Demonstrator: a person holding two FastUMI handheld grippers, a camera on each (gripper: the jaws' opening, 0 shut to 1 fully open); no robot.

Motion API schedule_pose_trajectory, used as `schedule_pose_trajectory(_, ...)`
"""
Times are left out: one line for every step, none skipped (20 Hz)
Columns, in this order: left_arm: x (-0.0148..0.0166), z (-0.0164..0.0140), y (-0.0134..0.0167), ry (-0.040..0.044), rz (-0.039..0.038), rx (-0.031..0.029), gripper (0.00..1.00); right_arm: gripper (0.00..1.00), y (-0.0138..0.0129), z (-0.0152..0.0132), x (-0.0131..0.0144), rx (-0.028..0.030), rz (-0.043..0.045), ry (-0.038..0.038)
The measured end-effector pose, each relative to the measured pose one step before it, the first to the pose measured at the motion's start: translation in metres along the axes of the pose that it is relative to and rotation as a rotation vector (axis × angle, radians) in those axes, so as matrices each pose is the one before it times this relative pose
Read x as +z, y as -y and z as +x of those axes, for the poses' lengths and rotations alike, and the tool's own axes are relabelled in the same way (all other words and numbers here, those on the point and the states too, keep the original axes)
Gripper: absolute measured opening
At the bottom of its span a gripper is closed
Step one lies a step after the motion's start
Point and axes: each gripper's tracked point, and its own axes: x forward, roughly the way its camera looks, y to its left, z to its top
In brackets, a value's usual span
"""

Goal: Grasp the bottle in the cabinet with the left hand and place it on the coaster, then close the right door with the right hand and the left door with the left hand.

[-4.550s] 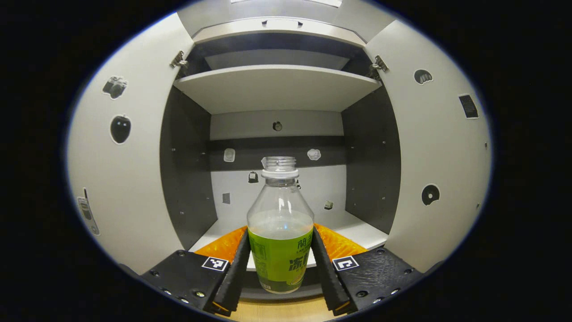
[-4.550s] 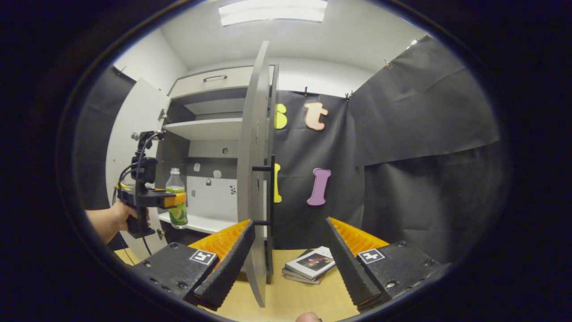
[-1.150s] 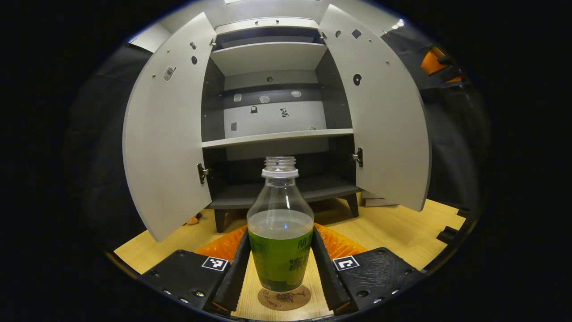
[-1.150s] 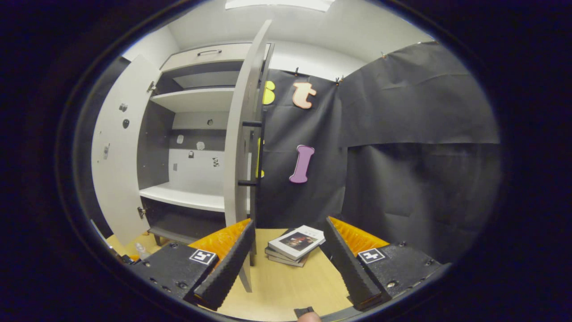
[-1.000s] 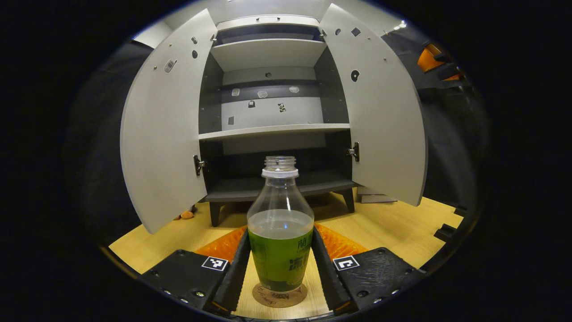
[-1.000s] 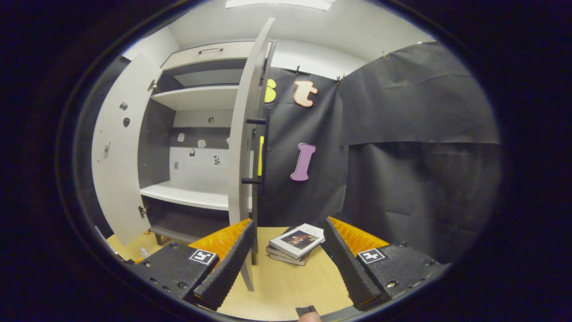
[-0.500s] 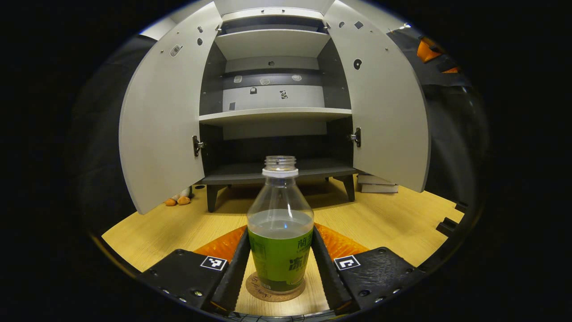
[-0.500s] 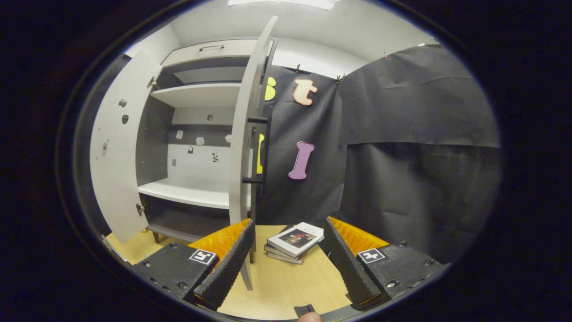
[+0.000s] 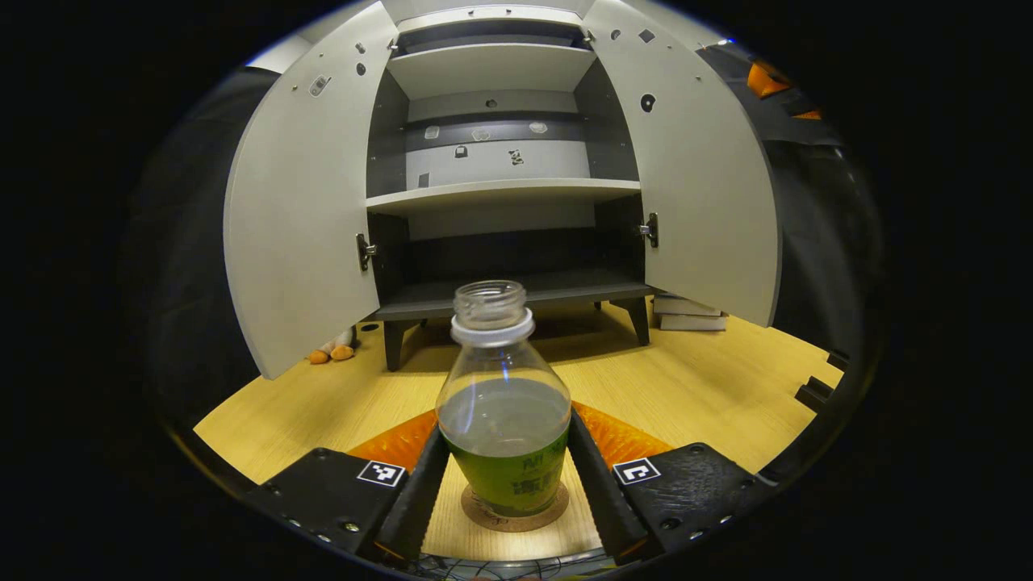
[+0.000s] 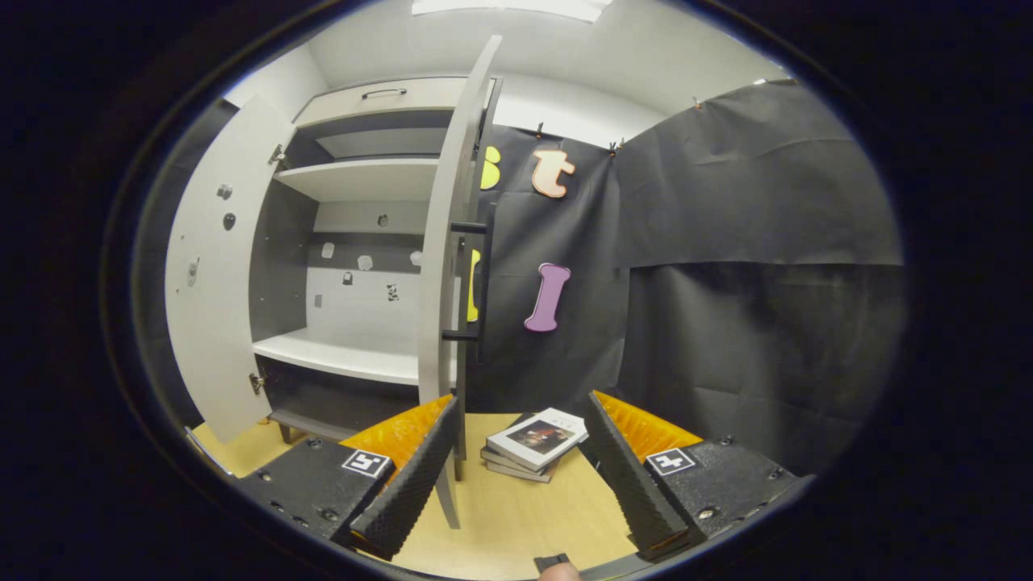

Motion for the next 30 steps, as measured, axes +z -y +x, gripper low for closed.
schedule_pose_trajectory(0.00264, -0.00120, 0.00087, -0.00018, 0.00576, -0.00047, 0.80, 1.00, -0.00040, 0.00025, 0.00026, 0.00429, 0.00287, 0.00365)
schedule_pose_trajectory(0.00281, -0.00083, 0.00176, -0.00193, 0.00508, -0.00457, 0.80, 1.00, -0.00007, -0.00042, 0.00123, 0.00480, 0.00279, 0.00536)
schedule_pose_trajectory(0.00258, -0.00138, 0.00209, -0.00252, 0.00398, -0.00400, 0.83, 1.00, 0.00030, 0.00004, 0.00158, 0.00546, 0.00193, 0.00532)
schedule_pose_trajectory(0.00351, -0.00106, 0.00153, -0.00357, 0.00339, -0.00298, 0.85, 1.00, 0.00110, -0.00055, 0.00190, 0.00358, 0.00266, 0.00721)
schedule_pose_trajectory(0.00326, -0.00085, 0.00072, -0.00515, 0.00513, 0.00049, 0.90, 1.00, 0.00123, -0.00018, 0.00154, 0.00652, 0.00303, 0.00578)
schedule_pose_trajectory(0.00195, -0.00196, 0.00047, -0.01602, 0.00633, 0.00627, 0.93, 1.00, 0.00278, -0.00006, 0.00149, 0.00164, 0.00165, 0.00331)
schedule_pose_trajectory(0.00366, -0.00196, -0.00064, -0.00937, 0.00070, 0.00718, 0.96, 1.00, 0.00244, 0.00023, -0.00002, 0.00483, 0.00322, 0.00153)
schedule_pose_trajectory(0.00716, -0.00352, 0.00077, -0.00017, -0.00678, 0.00219, 0.97, 0.99, 0.00308, 0.00074, -0.00052, 0.00260, 0.00513, -0.00193)
schedule_pose_trajectory(0.00814, -0.00222, -0.00099, 0.00297, -0.00162, 0.00572, 0.97, 0.99, 0.00259, 0.00128, 0.00110, 0.00265, 0.00836, 0.00184)
schedule_pose_trajectory(0.00833, -0.00209, -0.00241, 0.00882, -0.00143, 0.01094, 0.96, 1.00, 0.00302, 0.00098, 0.00013, 0.00112, 0.00561, 0.00091)
schedule_pose_trajectory(0.00848, -0.00147, -0.00386, 0.00751, -0.00470, 0.01326, 0.96, 1.00, 0.00196, 0.00095, 0.00061, 0.00242, 0.00353, 0.00440)
schedule_pose_trajectory(0.00819, -0.00013, -0.00350, 0.00636, -0.00562, 0.00931, 0.96, 1.00, 0.00059, 0.00094, 0.00155, 0.00550, 0.00028, 0.00523)
schedule_pose_trajectory(0.00793, -0.00061, -0.00329, 0.00211, -0.00775, 0.00825, 0.96, 1.00, -0.00126, 0.00017, 0.00254, 0.01250, 0.00088, 0.00605)
schedule_pose_trajectory(0.00858, -0.00107, -0.00280, 0.00529, -0.00733, 0.00527, 0.96, 1.00, -0.00095, 0.00144, 0.00363, 0.01063, 0.00164, 0.00594)
schedule_pose_trajectory(0.00899, -0.00041, -0.00316, 0.00129, -0.00696, 0.00723, 0.96, 1.00, 0.00113, 0.00162, 0.00167, 0.00615, 0.00282, -0.00389)
schedule_pose_trajectory(0.00784, -0.00026, -0.00113, 0.00012, -0.00508, -0.00333, 0.96, 0.99, -0.00163, 0.00174, 0.00317, 0.01777, 0.00955, -0.00295)
schedule_pose_trajectory(0.00945, -0.00076, -0.00059, 0.00202, -0.00015, -0.00202, 0.96, 1.00, -0.00318, 0.00132, 0.00580, 0.02090, 0.01344, 0.00350)
schedule_pose_trajectory(0.01019, -0.00120, -0.00134, 0.00600, 0.00076, -0.00024, 0.96, 1.00, -0.00396, 0.00077, 0.00700, 0.02339, 0.01117, 0.00815)
schedule_pose_trajectory(0.01099, -0.00122, -0.00096, 0.00958, -0.00391, 0.00043, 0.96, 1.00, -0.00259, 0.00254, 0.00742, 0.02166, 0.00649, 0.01110)
schedule_pose_trajectory(0.01054, -0.00133, -0.00022, 0.01034, -0.00566, -0.00226, 0.96, 1.00, -0.00203, 0.00229, 0.00745, 0.01969, 0.00035, 0.01160)
schedule_pose_trajectory(0.00974, -0.00097, -0.00152, 0.00549, -0.00633, 0.00250, 0.96, 1.00, -0.00120, 0.00402, 0.00787, 0.00762, -0.00258, 0.01205)
schedule_pose_trajectory(0.01054, -0.00123, -0.00071, 0.01037, -0.00526, -0.00086, 0.96, 1.00, 0.00307, 0.00342, 0.00637, -0.00225, 0.00023, 0.00885)
schedule_pose_trajectory(0.00952, -0.00138, -0.00088, 0.00807, -0.00450, 0.00223, 0.96, 0.99, 0.00184, 0.00126, 0.00617, 0.00558, 0.00700, 0.01059)
schedule_pose_trajectory(0.00934, -0.00181, -0.00075, 0.01060, -0.00489, -0.00202, 0.96, 1.00, 0.00113, 0.00275, 0.00538, 0.00859, 0.01066, 0.00757)
schedule_pose_trajectory(0.00760, -0.00126, -0.00236, 0.00277, -0.00249, 0.00557, 0.96, 1.00, 0.00266, 0.00382, 0.00092, 0.00520, 0.00759, -0.00596)
schedule_pose_trajectory(0.00753, -0.00198, -0.00336, 0.00486, -0.00207, 0.00507, 0.96, 1.00, 0.00160, 0.00311, -0.00080, 0.01185, 0.00523, -0.01412)
schedule_pose_trajectory(0.00506, -0.00015, -0.00469, -0.00609, 0.00505, 0.01747, 0.96, 1.00, 0.00188, 0.00365, 0.00020, 0.00524, 0.00628, -0.00664)
schedule_pose_trajectory(0.00036, -0.00204, -0.00901, -0.02487, 0.01032, 0.03178, 0.96, 0.99, 0.00461, 0.00446, -0.00018, -0.00411, 0.00167, -0.00602)
schedule_pose_trajectory(0.00317, -0.00251, -0.00607, -0.00979, 0.00090, 0.01738, 0.96, 1.00, 0.00540, 0.00362, -0.00046, -0.00610, 0.01142, -0.00089)
schedule_pose_trajectory(0.00407, -0.00244, -0.00427, 0.00133, -0.00641, 0.01064, 0.97, 0.99, 0.00535, 0.00419, -0.00114, -0.00760, 0.01087, -0.00434)
